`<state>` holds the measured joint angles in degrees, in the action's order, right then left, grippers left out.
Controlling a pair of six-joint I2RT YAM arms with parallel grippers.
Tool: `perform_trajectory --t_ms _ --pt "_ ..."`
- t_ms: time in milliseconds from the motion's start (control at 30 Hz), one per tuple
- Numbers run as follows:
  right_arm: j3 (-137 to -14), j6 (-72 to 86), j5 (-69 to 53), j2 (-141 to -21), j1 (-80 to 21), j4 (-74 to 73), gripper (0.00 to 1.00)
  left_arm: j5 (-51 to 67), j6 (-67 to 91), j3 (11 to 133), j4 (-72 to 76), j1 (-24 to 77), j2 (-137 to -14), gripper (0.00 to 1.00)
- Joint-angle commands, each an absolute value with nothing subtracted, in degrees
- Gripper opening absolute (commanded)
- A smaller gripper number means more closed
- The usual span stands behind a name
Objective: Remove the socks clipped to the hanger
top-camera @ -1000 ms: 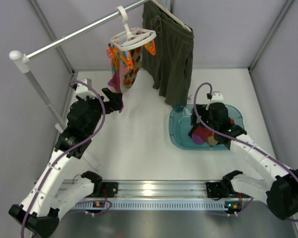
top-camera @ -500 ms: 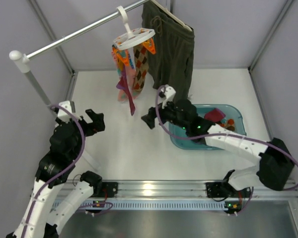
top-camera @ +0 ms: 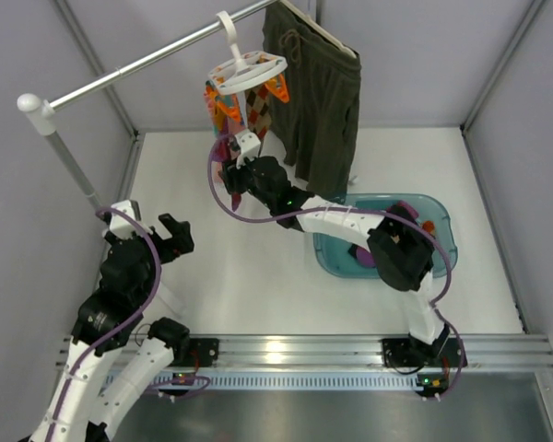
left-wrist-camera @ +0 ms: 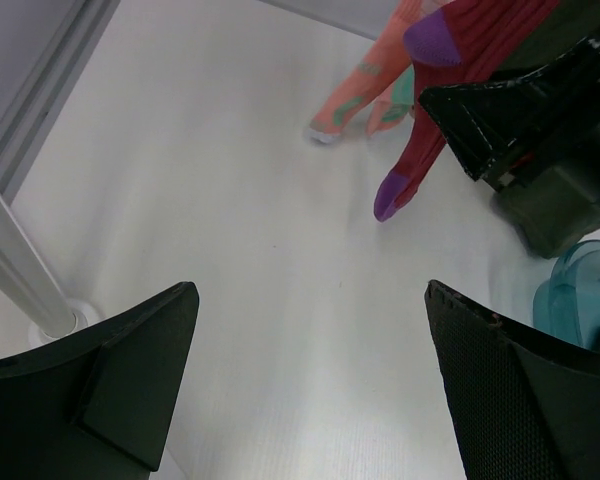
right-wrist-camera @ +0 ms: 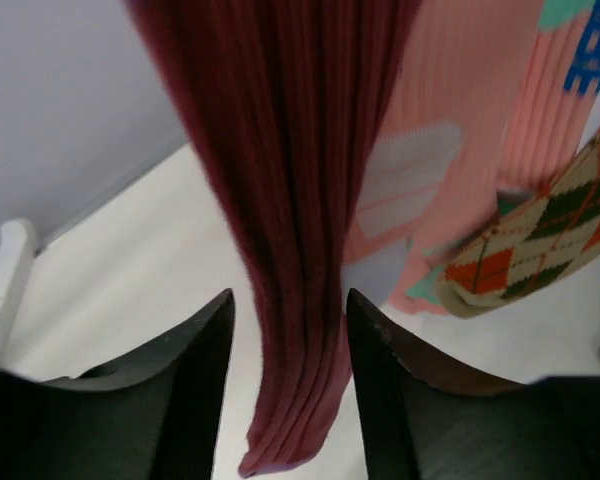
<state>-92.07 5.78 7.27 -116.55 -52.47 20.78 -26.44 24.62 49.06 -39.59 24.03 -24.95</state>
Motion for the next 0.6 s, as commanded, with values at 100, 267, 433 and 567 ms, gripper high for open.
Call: perform_trajectory --t_ms 100,267,433,567 --pt "-92.7 4.3 15.1 -118.7 -54.1 31.1 0.11 -26.5 25.1 50.5 -38.7 23.9 -25.7 0.98" --pt "-81.9 4.0 14.4 -112.6 -55.2 37.1 0.00 -22.0 26.0 59.0 -37.2 23.9 -31.4 0.98" --pt "-69.3 6.8 13.6 -102.2 -55.5 40.6 0.00 -18.5 25.6 69.1 -31.7 23.9 -41.9 0.98" --pt "-65.0 7.3 11.5 -96.5 -55.5 38.5 0.00 -17.8 24.4 80.4 -29.1 23.9 -55.6 0.98"
